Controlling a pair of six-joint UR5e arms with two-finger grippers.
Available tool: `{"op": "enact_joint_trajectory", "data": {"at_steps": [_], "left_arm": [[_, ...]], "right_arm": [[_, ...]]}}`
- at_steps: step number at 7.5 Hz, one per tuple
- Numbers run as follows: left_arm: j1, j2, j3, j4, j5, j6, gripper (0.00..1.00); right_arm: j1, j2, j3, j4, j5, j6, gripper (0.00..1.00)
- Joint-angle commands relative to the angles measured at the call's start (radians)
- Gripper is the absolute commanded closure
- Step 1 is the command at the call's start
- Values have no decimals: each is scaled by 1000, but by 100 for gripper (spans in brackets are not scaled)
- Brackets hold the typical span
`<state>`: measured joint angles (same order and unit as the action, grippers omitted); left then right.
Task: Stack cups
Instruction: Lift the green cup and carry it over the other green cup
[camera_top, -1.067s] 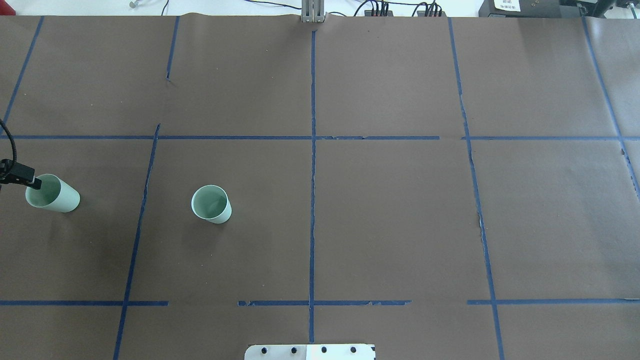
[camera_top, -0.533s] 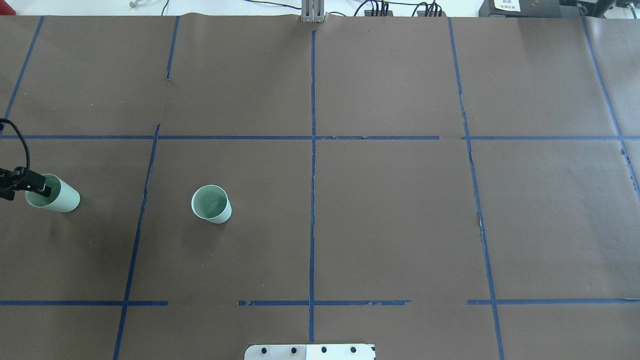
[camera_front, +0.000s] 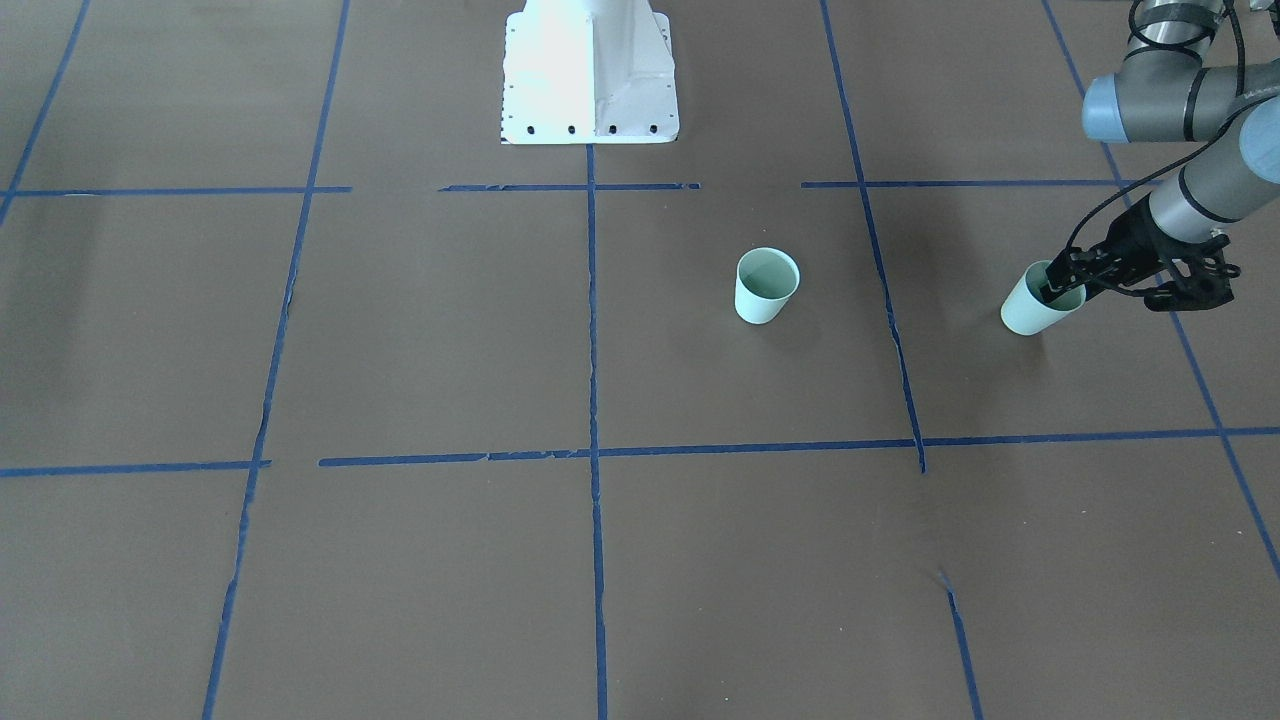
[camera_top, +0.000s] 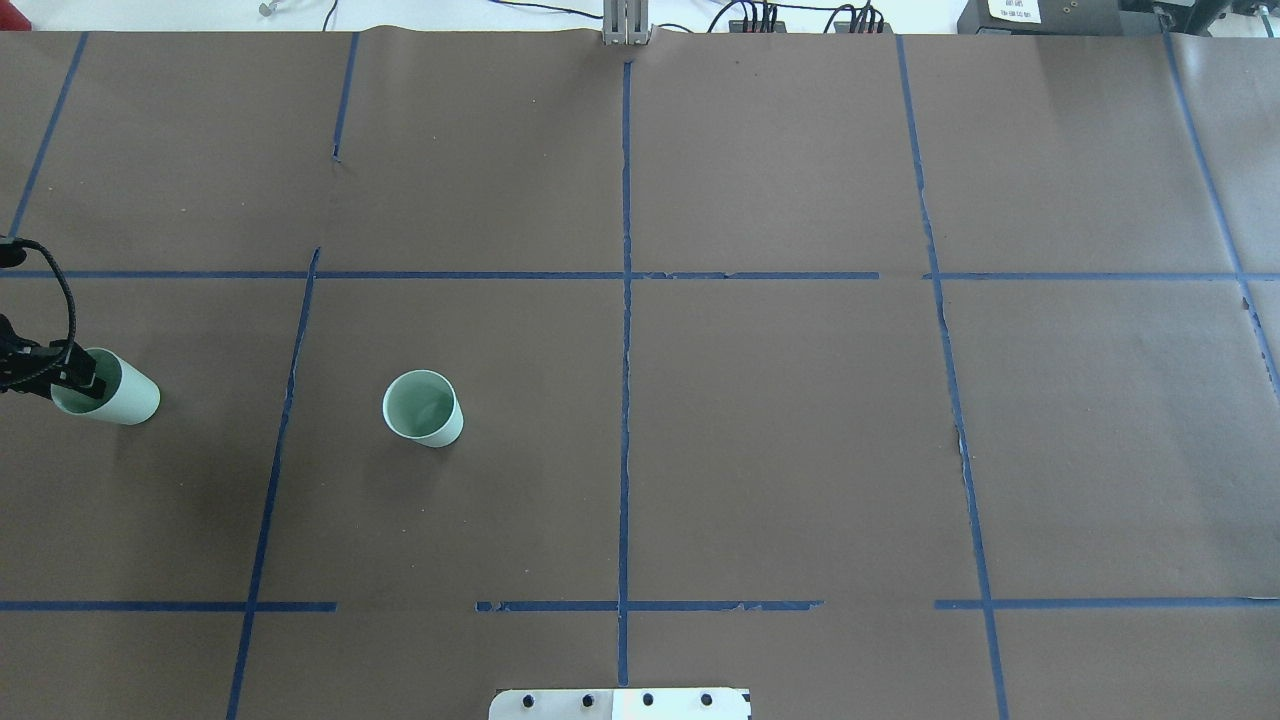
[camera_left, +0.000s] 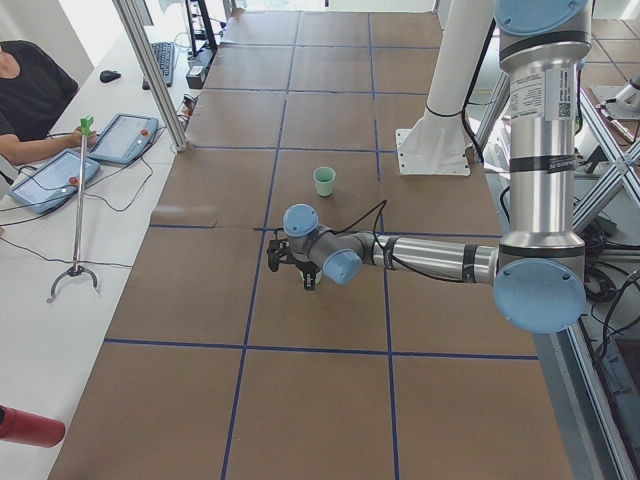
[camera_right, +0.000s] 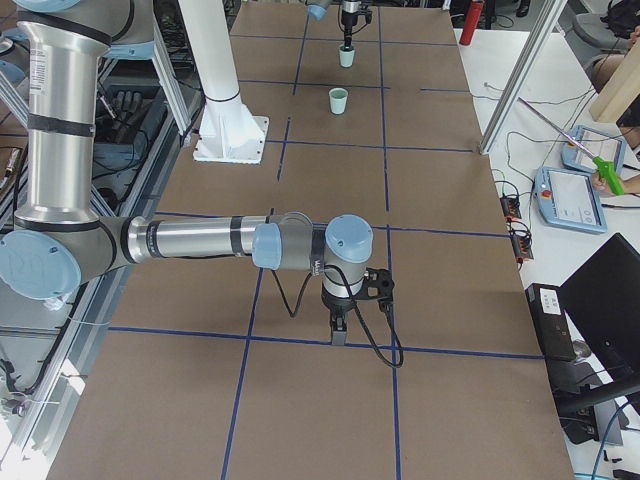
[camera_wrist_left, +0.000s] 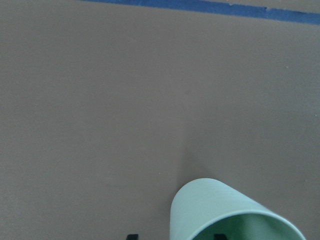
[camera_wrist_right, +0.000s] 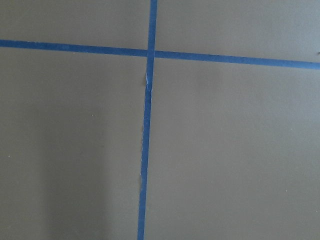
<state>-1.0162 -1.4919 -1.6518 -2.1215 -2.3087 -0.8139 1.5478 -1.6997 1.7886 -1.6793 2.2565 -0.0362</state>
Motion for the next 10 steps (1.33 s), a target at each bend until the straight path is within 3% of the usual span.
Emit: {"op": "enact_joint_trajectory", "data": {"at_steps": [1, 2, 3, 4, 6, 8, 10], "left_arm": [[-1, 1, -8, 0, 0, -5, 100], [-7, 2, -29, 3, 2, -7, 100], [-19, 33, -111, 20, -5, -4, 100], [-33, 66, -222, 116, -12, -1, 100], [-131, 33, -386, 376, -12, 12, 100], [-134, -109, -495, 684, -12, -7, 100], [-29, -236, -497, 729, -11, -211, 100]], "right_arm": [[0, 0, 0, 1, 0, -1, 0], [0, 0, 0, 1, 0, -1, 0], [0, 0, 0, 1, 0, -1, 0], [0, 0, 2, 1, 0, 1, 0], [0, 0, 0, 0, 0, -1, 0], [0, 0, 0, 0, 0, -1, 0], [0, 0, 0, 0, 0, -1, 0]]}}
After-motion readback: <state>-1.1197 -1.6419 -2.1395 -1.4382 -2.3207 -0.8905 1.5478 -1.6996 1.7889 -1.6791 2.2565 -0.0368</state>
